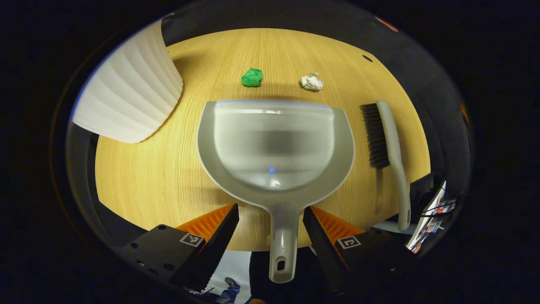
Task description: Pick up the small broom and dustpan from the desktop, sweep the trash into the dustpan with the broom, and then empty the trash into the garbage bin.
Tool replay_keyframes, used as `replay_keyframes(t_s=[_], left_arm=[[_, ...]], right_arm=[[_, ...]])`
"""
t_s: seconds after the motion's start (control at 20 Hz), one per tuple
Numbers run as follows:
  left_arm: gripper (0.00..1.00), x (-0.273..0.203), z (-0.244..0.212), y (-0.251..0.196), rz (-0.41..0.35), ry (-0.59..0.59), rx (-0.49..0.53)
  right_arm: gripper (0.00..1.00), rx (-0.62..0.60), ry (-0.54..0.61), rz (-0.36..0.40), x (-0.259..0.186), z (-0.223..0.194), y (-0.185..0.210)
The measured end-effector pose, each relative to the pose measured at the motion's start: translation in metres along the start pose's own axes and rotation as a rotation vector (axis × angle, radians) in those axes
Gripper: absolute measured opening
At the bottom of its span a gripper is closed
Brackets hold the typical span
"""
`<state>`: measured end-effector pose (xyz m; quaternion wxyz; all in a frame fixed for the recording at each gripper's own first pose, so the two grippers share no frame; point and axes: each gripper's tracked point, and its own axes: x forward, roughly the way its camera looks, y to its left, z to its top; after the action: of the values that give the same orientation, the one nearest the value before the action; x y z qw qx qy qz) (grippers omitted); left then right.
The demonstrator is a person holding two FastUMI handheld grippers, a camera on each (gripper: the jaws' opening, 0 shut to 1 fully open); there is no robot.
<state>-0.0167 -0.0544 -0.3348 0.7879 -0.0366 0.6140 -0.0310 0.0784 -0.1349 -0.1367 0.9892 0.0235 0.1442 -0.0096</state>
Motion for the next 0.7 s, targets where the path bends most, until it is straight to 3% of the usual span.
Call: replay_keyframes(t_s=[0.35,0.7], left_arm=[[0.98,0.002,-0.005,-0.007,-0.023,0.070,0.006],[0.57,0.008,-0.003,-0.014,-0.042,0.074,-0.021]], right_arm=[[0.95,-0.009,0.039,-0.008,0.009,-0.010,0.003],[0.94,0.001,0.121,0.050,0.011,-0.031,0.018]])
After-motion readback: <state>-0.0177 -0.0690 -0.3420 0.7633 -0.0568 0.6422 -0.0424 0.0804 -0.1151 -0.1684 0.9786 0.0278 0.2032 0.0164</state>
